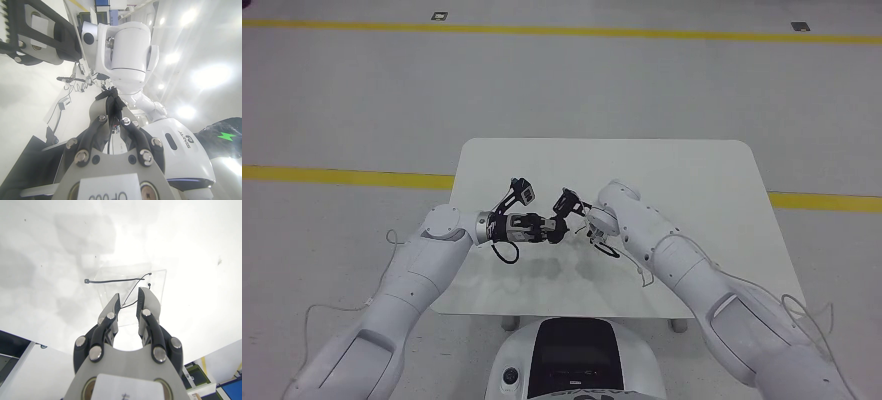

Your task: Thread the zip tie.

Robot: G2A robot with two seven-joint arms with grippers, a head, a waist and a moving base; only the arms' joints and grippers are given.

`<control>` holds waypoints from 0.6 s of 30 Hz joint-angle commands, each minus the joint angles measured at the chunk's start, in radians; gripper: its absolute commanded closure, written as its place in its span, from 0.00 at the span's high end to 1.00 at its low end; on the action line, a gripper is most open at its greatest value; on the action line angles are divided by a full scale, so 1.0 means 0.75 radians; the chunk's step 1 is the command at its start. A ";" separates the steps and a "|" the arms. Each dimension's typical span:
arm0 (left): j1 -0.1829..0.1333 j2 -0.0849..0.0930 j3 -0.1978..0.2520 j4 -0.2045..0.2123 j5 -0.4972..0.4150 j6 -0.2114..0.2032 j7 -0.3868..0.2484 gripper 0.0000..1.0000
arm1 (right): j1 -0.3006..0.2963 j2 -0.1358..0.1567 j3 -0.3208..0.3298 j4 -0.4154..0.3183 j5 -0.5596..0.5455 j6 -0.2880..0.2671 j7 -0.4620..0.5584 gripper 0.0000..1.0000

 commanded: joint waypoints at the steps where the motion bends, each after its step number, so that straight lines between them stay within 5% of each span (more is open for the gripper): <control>1: 0.000 0.000 0.000 0.000 0.000 0.000 0.000 0.00 | -0.006 0.003 0.006 -0.007 -0.009 -0.001 -0.008 0.24; 8: 0.009 0.002 0.000 -0.034 0.013 0.003 0.040 0.00 | -0.021 0.010 0.025 -0.028 -0.030 -0.004 -0.015 0.27; 18: 0.103 0.067 -0.108 -0.175 0.080 0.032 0.029 0.00 | -0.035 0.013 0.045 -0.042 -0.047 -0.003 -0.018 0.30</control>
